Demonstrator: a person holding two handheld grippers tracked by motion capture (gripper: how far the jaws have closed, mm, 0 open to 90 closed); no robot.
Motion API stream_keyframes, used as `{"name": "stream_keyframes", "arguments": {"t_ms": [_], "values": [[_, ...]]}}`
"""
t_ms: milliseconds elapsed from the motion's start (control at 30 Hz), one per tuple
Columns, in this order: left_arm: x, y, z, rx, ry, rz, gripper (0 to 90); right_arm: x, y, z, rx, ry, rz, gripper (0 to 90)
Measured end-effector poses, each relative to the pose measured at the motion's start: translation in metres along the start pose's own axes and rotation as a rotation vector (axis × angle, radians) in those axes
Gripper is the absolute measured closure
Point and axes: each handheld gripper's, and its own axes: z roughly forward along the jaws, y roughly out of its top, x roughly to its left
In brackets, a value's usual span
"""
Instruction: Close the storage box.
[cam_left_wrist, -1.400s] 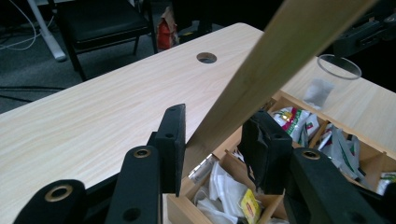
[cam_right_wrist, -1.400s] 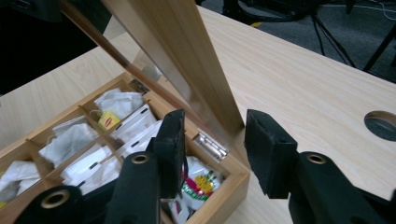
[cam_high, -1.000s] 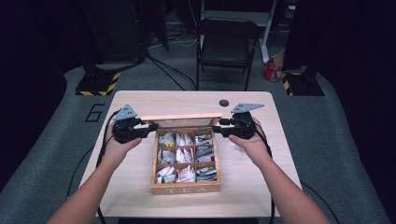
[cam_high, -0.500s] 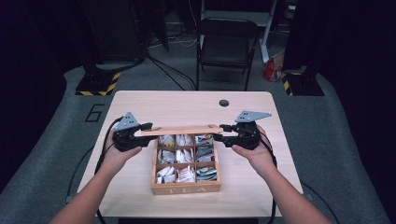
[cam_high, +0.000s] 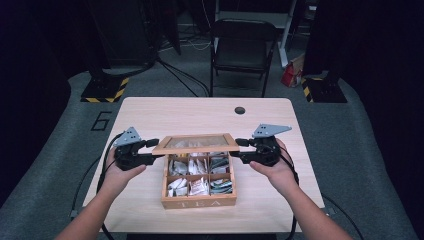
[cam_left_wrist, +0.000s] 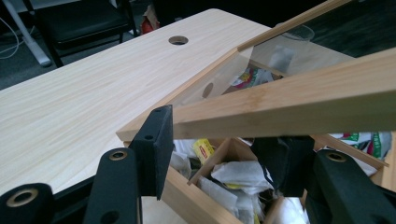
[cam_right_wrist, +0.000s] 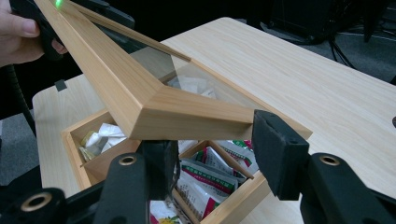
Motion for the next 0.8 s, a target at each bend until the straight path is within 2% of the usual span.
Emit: {"name": "stream_keyframes", "arguments": {"t_ms": [133, 233, 333, 400, 800], "values": [[-0.006, -0.002, -0.006, 0.0, -0.005, 0.008, 48.6, 0.003, -0.006, -0.001, -0.003, 0.002, -0.002, 50.8], [-0.014, -0.004, -0.01, 0.018, -0.002, 0.041, 49.6, 0.006, -0.013, -0.001, -0.002, -0.002, -0.004, 50.8], [-0.019, -0.009, -0.012, 0.023, -0.017, 0.037, 50.6, 0.009, -0.021, -0.002, -0.009, 0.004, 0.0, 51.0], [-0.022, -0.013, -0.012, 0.022, -0.006, 0.041, 50.4, 0.011, -0.026, -0.003, -0.012, 0.007, 0.006, 51.4], [-0.032, -0.033, -0.014, 0.038, -0.008, 0.041, 51.3, 0.023, -0.051, -0.002, 0.0, -0.007, -0.014, 53.3]]}}
